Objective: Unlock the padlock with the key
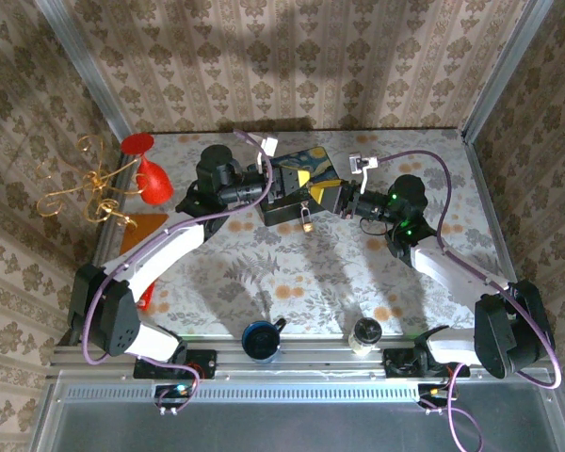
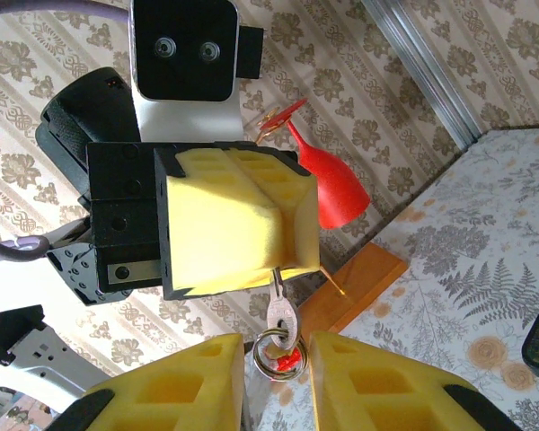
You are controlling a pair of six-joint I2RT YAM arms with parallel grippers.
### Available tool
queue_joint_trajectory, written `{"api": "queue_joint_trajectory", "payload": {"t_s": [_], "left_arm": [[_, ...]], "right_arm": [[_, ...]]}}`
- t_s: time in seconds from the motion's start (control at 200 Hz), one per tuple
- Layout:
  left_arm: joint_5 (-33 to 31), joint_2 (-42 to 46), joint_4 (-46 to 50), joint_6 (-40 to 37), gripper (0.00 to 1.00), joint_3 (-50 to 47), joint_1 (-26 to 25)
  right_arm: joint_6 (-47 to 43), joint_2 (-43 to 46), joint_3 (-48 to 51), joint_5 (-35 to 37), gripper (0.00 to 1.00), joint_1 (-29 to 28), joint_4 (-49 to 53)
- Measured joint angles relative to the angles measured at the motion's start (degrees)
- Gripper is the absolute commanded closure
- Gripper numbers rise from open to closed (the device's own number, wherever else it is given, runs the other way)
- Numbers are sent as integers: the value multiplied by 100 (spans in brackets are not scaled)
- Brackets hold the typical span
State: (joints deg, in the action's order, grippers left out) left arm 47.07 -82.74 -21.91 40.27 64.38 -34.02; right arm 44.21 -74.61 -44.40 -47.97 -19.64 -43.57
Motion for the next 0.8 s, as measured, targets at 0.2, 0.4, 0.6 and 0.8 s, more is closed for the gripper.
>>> {"api": "queue_joint_trajectory", "payload": {"t_s": [0.2,0.4,0.6,0.8], "left_arm": [[2,0,0,0,100,0,0],[2,0,0,0,100,-2,-2],[4,0,0,0,100,-2,-2],[-2,-2,0,0,100,-22,2]], "right_arm": [[68,0,0,0,69,0,0],[105,-2,0,83,69,0,-26],[164,-98,0,107,73,0,-216],[238,-267,0,107,74,-2,-317]]}}
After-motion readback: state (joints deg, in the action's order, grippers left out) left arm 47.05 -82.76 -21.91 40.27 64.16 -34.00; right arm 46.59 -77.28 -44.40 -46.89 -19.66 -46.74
